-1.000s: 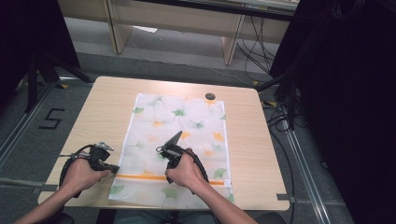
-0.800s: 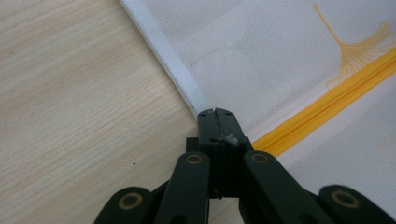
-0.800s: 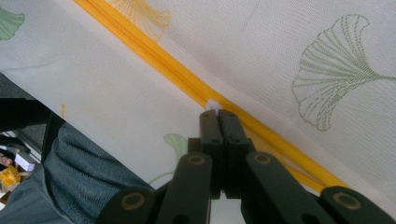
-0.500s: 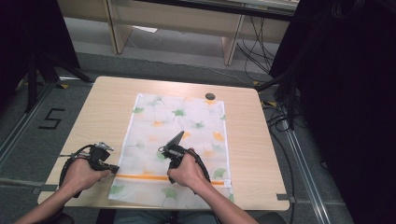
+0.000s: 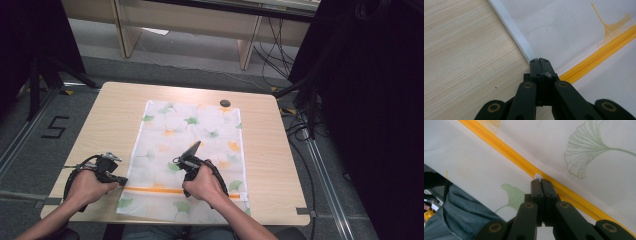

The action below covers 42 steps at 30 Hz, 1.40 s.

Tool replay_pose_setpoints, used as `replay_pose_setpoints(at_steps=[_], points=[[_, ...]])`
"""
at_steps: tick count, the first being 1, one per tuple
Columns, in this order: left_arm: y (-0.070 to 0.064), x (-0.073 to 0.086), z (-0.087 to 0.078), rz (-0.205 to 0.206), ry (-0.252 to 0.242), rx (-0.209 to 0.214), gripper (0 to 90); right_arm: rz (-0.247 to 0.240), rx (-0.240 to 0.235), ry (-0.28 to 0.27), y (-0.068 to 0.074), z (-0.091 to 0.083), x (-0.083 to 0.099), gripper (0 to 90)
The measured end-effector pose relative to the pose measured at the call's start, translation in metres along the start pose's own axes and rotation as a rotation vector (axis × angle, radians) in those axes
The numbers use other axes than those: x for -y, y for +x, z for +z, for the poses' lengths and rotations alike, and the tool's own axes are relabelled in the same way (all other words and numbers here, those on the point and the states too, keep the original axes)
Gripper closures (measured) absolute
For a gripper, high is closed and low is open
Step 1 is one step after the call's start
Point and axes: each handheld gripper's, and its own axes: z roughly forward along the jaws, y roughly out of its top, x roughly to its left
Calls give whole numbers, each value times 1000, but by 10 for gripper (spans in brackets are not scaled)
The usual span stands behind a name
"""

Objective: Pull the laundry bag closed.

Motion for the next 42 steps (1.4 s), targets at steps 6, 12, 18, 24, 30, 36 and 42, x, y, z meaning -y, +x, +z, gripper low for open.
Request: replay_pose_setpoints(at_steps=[6,12,18,24,30,36,42], points=[[0,0,0,-1,-1,-3,900,15,-11,-3,-4,-2,3,900],[0,0,0,0,-1,-2,900,1,-12,6,-8,-2,4,900],[0,0,0,1,0,-5,900,-11,4,-9,-11,-2,6,900],[1,0,-1,20,16,-6,900,26,-2,3,-11,-4,8,900],[0,0,0,1,0,-5,900,29,12,-5,-13,-4,10,900],[0,0,0,0,0,-6,900,37,8,-9,-18,-6,13,900],[-1,0,0,0,1,-6,900,47,-3,8,-22,-8,15,900]])
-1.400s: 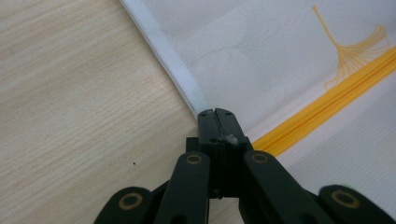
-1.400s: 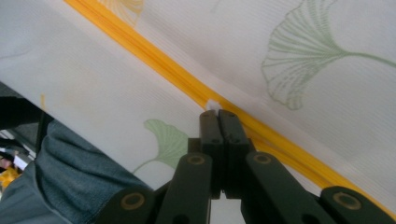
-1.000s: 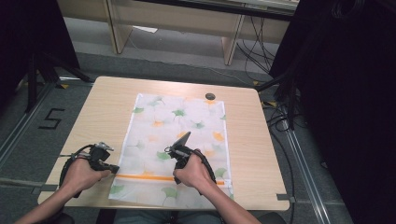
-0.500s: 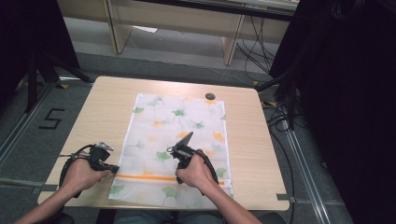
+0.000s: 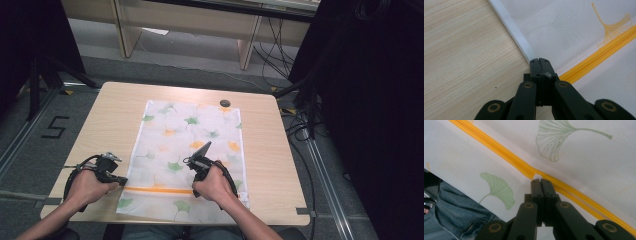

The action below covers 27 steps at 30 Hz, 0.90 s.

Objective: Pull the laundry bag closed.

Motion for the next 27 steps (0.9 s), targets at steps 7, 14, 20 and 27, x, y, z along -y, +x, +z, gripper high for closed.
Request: replay_pose_setpoints(at_steps=[7,14,20,27], points=[[0,0,0,5,3,1,900,2,14,-6,-2,-1,1,900],[0,0,0,0,0,-1,900,-4,17,-5,-6,-2,3,900],[0,0,0,0,1,-2,900,22,16,-18,-9,-2,6,900],[0,0,-1,14,13,-5,900,39,17,-21,-12,-3,8,900]])
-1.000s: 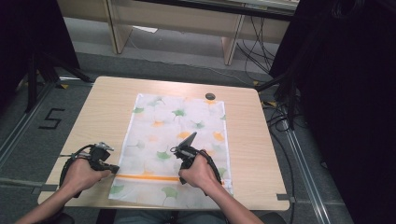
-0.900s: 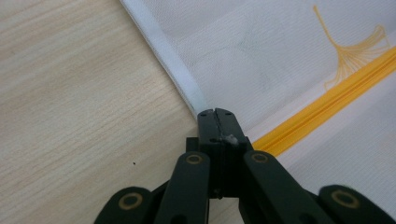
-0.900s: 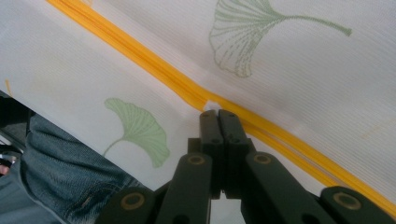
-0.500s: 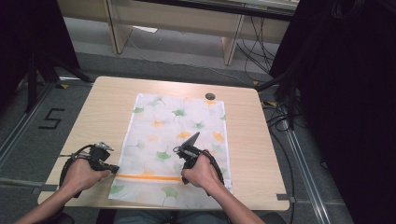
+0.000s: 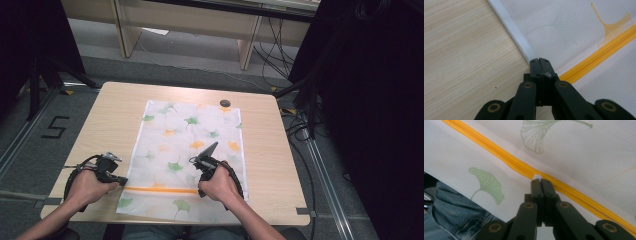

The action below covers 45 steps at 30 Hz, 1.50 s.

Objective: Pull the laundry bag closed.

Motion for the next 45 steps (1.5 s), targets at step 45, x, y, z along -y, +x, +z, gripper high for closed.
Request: replay_pose_setpoints(at_steps=[45], points=[[-2,0,1,-14,-11,-4,900,40,14,7,-25,-6,14,900]])
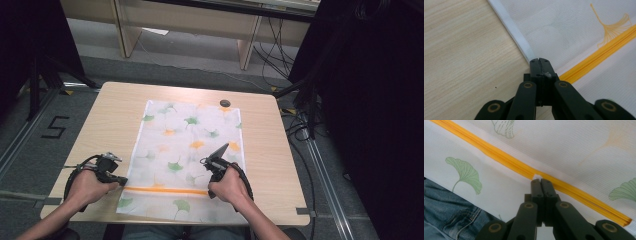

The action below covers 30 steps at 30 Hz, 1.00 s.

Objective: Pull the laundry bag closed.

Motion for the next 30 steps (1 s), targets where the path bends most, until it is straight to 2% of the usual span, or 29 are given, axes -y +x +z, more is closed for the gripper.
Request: replay_pose_setpoints(at_steps=[1,3,5,9,12,15,18,19,20,21,27,28,29,30], points=[[0,0,0,0,0,0,900,-6,-16,8,-2,-1,0,900],[0,0,0,0,0,0,900,5,-14,11,-2,-1,1,900],[0,0,0,1,0,-1,900,10,3,-11,-2,0,2,900],[0,0,0,-1,0,0,900,8,1,8,-5,-3,2,900],[0,0,0,-1,0,-1,900,11,17,-10,-7,-1,4,900],[0,0,0,0,1,-2,900,26,12,-8,-9,-2,5,900],[0,0,0,0,1,-1,900,-1,11,-18,-11,-2,6,900],[0,0,0,1,0,-1,900,24,9,0,-10,-3,6,900],[0,0,0,0,1,-1,900,15,11,7,-12,-4,6,900],[0,0,0,0,1,-2,900,35,17,-6,-12,-3,7,900],[0,0,0,0,0,-1,900,28,12,8,-14,-5,7,900],[0,0,0,0,0,-1,900,54,7,6,-14,-5,9,900],[0,0,0,0,1,-2,900,50,12,18,-15,-6,8,900],[0,0,0,0,1,-2,900,62,-7,27,-15,-7,8,900]])
